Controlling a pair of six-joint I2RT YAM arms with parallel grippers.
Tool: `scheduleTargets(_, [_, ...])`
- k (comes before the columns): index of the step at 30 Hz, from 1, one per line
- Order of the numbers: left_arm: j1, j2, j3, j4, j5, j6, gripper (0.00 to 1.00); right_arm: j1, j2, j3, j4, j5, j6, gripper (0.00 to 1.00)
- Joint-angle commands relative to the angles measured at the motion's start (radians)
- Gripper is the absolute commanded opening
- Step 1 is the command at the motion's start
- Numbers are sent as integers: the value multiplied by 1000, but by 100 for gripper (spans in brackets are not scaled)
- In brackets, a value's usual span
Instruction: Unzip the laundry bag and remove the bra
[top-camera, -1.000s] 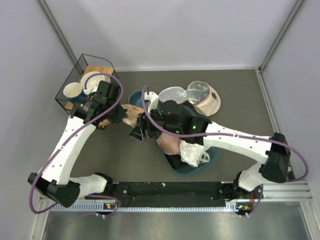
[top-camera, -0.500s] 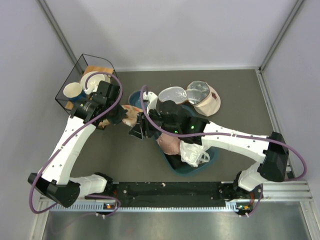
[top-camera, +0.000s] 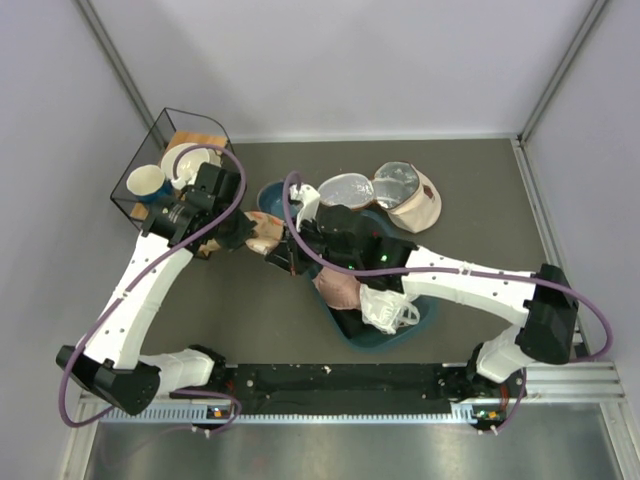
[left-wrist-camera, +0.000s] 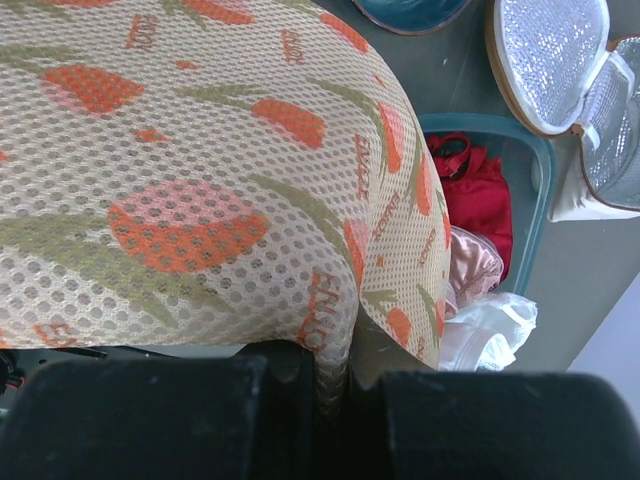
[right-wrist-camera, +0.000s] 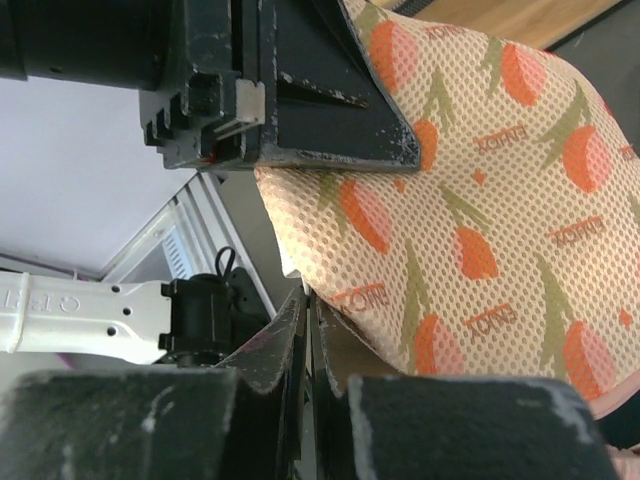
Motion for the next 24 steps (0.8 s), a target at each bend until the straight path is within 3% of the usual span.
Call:
scheduleTargets(1, [-4,-24,1,14,6,11,0,-8,-59,-46,60,49,18,0])
scheduleTargets(15, [-2,29,70,22,3,150,0,-92,-330,-300,-31,-29,-94,0])
scheduleTargets(24, [-2,2,60,198,225,354,0,-118,-386,-438,-100,-40,-166,0])
